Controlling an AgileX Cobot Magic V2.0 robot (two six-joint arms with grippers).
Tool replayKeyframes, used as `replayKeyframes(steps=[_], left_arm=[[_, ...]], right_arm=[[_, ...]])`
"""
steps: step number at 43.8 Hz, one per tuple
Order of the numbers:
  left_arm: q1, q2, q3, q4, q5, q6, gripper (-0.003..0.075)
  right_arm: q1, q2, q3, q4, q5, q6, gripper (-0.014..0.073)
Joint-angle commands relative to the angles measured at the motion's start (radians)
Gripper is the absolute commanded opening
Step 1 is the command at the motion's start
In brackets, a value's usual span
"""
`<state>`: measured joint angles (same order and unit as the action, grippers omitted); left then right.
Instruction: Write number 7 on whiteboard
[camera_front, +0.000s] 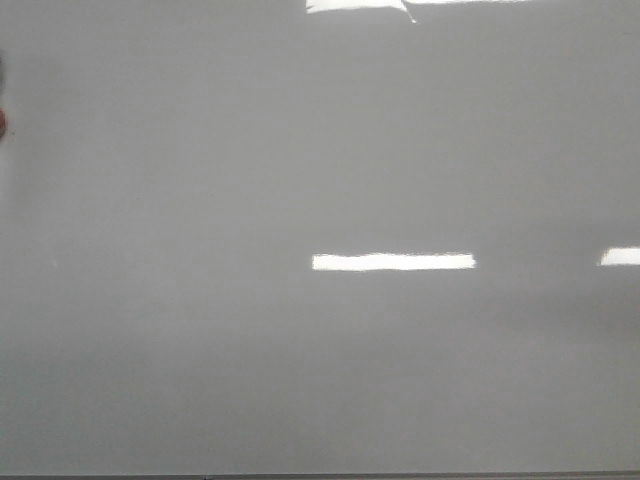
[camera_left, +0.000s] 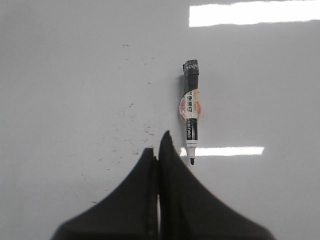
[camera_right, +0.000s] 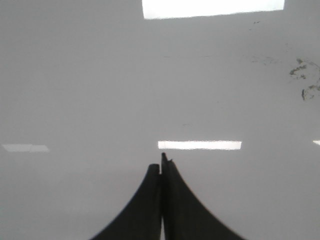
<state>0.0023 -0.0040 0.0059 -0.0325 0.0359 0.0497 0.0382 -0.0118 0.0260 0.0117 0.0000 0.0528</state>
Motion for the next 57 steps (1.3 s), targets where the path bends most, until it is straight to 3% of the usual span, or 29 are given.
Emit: replayKeyframes(steps=[1, 42, 49, 57], left_arm=[[-0.003, -0.017, 0.003, -0.009, -0.091, -0.001, -0.002], [-0.003, -0.017, -0.002, -0.005, -0.122, -0.001, -0.002], [-0.003, -0.015, -0.088, -0.017, -0.124, -0.001, -0.002], [-0.003, 0.013, -0.282, -0.036, -0.016, -0.001, -0.002]], right_arm=[[-0.003, -0.017, -0.004, -0.003, -0.082, 0.0, -0.0068], [-0.003, -0.017, -0.012, -0.004, -0.113, -0.022, -0.0068], [-0.003, -0.017, -0.092, -0.004, -0.052, -0.022, -0.0068], [-0.003, 0.017, -0.256, -0.004, 0.101, -0.022, -0.0068]])
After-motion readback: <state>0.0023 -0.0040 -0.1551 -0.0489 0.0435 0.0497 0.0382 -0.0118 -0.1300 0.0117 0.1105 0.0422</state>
